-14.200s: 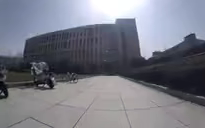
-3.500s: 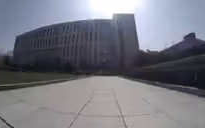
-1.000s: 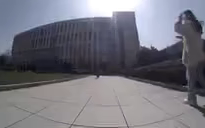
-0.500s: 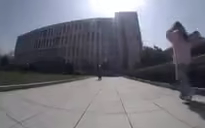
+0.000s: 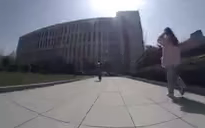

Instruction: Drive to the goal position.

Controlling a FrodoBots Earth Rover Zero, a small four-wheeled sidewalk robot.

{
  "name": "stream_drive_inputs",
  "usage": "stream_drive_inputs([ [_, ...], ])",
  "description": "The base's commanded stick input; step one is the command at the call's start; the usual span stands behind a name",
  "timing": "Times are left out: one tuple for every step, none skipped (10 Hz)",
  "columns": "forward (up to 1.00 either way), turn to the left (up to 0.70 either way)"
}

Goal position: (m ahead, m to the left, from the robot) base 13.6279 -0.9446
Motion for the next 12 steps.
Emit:
stream_drive_inputs([
  [0.7,0.0],
  [0.7,0.0],
  [0.7,0.0],
  [0.7,0.0],
  [0.7,0.0],
  [0.7,0.0],
  [0.7,0.0],
  [0.7,0.0],
  [0.7,0.0],
  [0.7,0.0],
  [0.7,0.0],
  [0.7,0.0],
])
